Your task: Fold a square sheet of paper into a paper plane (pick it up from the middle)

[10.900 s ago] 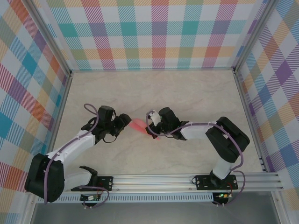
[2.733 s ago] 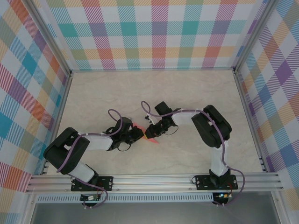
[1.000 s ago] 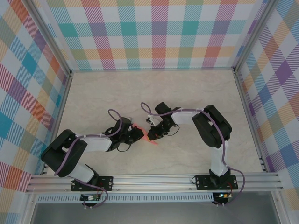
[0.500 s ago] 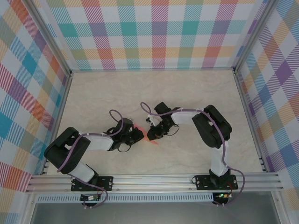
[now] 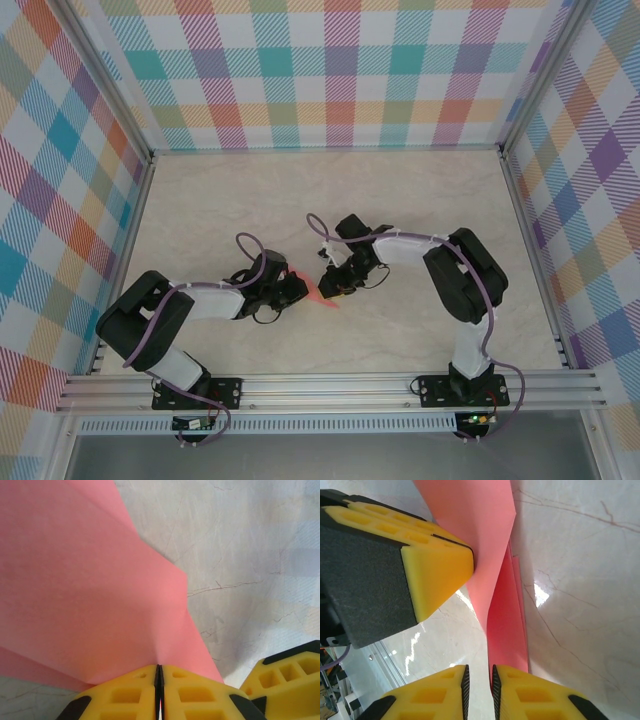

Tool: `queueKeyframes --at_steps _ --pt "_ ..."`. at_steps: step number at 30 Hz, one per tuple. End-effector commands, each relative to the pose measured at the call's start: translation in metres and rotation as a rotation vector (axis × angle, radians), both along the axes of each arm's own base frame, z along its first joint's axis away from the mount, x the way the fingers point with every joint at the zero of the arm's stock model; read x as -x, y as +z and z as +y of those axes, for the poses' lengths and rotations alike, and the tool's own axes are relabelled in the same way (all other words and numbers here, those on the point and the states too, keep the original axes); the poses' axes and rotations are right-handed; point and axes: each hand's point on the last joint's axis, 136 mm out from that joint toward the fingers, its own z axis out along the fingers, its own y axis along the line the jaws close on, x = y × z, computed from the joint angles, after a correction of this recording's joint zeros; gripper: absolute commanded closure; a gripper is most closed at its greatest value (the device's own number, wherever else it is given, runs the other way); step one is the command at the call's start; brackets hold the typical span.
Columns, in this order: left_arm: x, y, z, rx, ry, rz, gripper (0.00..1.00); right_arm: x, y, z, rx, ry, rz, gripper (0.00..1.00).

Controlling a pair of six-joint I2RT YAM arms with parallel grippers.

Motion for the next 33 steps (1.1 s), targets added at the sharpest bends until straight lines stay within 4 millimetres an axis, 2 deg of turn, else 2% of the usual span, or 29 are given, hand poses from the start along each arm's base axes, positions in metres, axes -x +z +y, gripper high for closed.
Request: queueKeyframes --at_steps 1,10,19,22,29,33 --pt "0.015 -0.024 0.013 -0.101 -0.008 0.058 0.89 0.006 -0.001 -0.01 0.039 0.008 0.01 0.81" --pt "0.013 -0.023 0.014 -0.105 -0.001 0.055 0.89 0.002 -0.023 -0.018 0.114 0.004 0.006 0.85" --pt "0.013 -0.026 0.017 -0.123 0.012 0.065 0.89 0.007 -0.039 -0.024 0.151 0.008 0.029 0.86" --pt "0.013 -0.026 0.018 -0.128 0.016 0.068 0.89 0.003 -0.027 -0.023 0.141 -0.004 0.001 0.86" --pt "0.014 -0.028 0.02 -0.146 0.023 0.082 0.9 -0.009 0.024 -0.01 0.044 -0.061 -0.097 0.81" --pt "0.014 -0.028 0.021 -0.147 0.027 0.082 0.9 0.005 0.025 0.005 0.046 -0.043 -0.097 0.86"
